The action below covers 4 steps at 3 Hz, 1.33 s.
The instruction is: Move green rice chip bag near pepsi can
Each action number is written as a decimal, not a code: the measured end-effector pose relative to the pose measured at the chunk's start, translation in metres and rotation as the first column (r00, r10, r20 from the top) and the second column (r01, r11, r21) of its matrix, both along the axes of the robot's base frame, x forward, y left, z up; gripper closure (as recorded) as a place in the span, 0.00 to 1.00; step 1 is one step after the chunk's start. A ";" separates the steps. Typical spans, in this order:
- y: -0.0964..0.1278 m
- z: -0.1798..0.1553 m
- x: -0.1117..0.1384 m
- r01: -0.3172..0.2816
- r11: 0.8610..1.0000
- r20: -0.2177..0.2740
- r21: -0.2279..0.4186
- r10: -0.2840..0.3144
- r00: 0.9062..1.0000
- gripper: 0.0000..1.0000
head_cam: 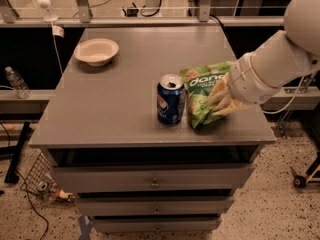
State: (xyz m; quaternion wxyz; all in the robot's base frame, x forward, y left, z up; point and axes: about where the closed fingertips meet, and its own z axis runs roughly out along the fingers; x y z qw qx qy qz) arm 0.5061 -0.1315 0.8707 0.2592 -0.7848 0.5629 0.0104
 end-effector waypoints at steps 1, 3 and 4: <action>0.001 0.000 -0.001 -0.002 1.000 0.000 -0.001 0.002 1.000 0.61; 0.004 0.001 -0.002 -0.007 1.000 0.001 -0.003 0.007 1.000 0.15; 0.005 0.001 -0.002 -0.010 1.000 0.001 -0.004 0.010 1.000 0.00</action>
Offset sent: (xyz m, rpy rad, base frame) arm -0.0005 0.0012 0.0002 -0.0009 -0.0003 0.0022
